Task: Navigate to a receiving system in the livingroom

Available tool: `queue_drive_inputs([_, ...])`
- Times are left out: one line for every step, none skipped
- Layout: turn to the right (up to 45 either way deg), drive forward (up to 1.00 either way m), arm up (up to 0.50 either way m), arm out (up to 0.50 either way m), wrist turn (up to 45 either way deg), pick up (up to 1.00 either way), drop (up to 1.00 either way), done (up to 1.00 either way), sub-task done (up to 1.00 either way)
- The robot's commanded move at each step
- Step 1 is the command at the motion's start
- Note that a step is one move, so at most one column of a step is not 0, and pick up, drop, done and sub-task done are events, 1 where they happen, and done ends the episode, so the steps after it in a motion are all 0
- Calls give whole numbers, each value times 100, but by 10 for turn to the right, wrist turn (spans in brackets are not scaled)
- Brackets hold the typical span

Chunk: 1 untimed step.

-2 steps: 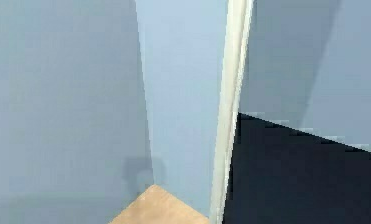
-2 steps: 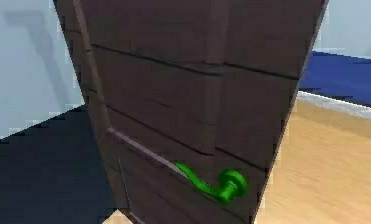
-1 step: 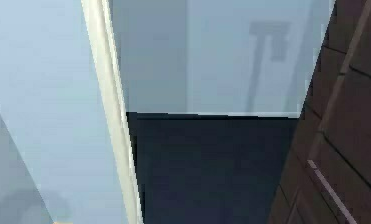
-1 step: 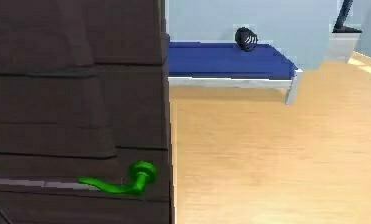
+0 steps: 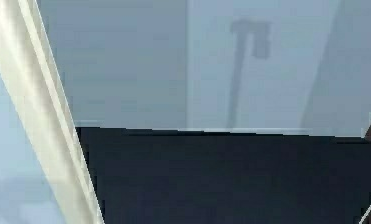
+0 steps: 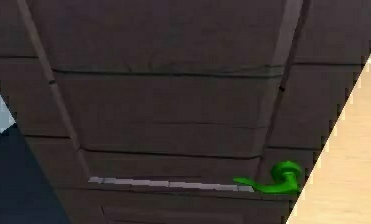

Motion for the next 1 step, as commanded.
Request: queue_drive_inputs([270, 0, 0, 0, 0, 0, 0, 0, 0])
